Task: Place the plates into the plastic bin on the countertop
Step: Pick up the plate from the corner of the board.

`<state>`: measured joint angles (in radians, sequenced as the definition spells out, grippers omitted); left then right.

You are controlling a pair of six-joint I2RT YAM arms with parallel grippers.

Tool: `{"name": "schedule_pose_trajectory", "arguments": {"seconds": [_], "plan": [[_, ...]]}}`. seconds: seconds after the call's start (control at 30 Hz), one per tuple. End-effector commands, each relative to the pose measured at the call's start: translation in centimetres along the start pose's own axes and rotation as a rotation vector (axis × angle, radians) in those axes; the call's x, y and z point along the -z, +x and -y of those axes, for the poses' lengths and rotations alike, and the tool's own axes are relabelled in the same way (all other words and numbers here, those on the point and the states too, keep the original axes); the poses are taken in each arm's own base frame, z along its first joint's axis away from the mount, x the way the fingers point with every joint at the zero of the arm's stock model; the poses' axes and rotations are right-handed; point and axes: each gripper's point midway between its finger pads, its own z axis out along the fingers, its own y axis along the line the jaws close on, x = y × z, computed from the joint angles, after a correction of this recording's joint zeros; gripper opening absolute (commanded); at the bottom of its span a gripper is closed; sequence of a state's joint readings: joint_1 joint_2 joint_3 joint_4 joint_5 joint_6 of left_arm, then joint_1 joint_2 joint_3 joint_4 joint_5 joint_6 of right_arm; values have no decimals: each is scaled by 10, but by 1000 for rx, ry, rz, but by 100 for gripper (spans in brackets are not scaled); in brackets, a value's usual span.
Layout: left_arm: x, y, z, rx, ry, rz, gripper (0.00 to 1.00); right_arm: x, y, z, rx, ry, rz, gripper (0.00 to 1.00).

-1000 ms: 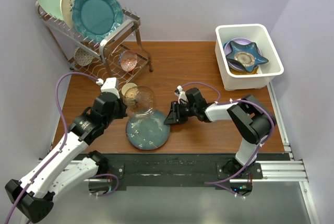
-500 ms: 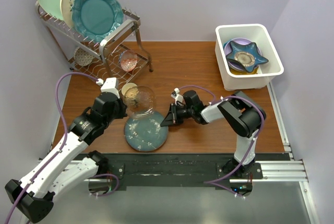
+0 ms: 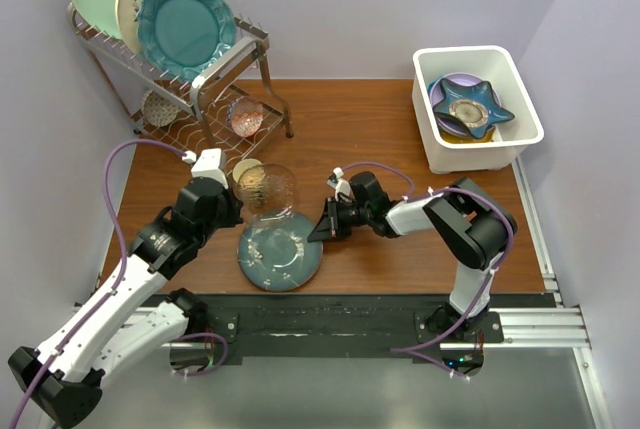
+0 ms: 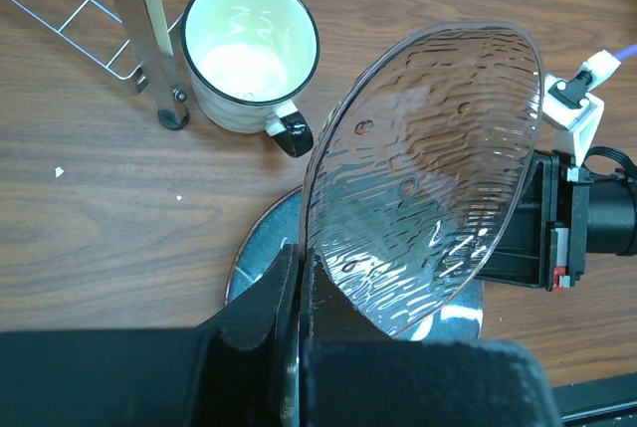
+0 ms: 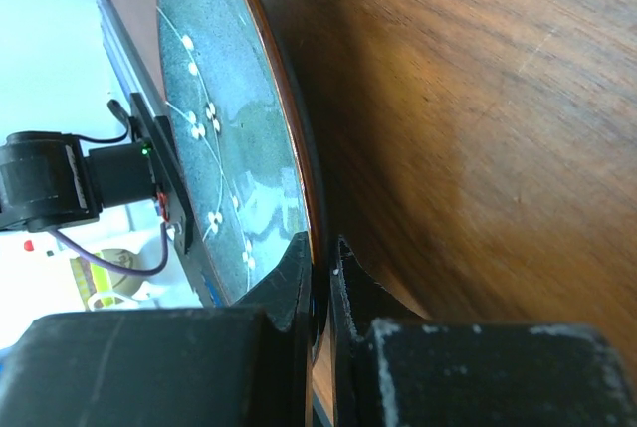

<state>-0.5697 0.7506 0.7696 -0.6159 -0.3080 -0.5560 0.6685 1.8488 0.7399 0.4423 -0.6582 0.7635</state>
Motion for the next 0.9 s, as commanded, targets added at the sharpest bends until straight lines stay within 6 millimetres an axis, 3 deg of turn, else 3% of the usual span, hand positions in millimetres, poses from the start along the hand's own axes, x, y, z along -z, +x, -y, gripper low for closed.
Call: {"name": "schedule_pose_trajectory", "arguments": {"seconds": [0.0,0.4,0.7,0.87], "plan": [[1,-10,-1,8,-2,50,0,7,-14,-1,83,61,50,0],[6,-16,-3,26,-7,78,0,25,-21,-7,82,102,92,0],[7,-17,-4,30,-12,81,0,53,-40,-24,92,106,181,0],[7,-17,-5,32,-13,83,0,69,-50,-24,80,130,226,0]]}}
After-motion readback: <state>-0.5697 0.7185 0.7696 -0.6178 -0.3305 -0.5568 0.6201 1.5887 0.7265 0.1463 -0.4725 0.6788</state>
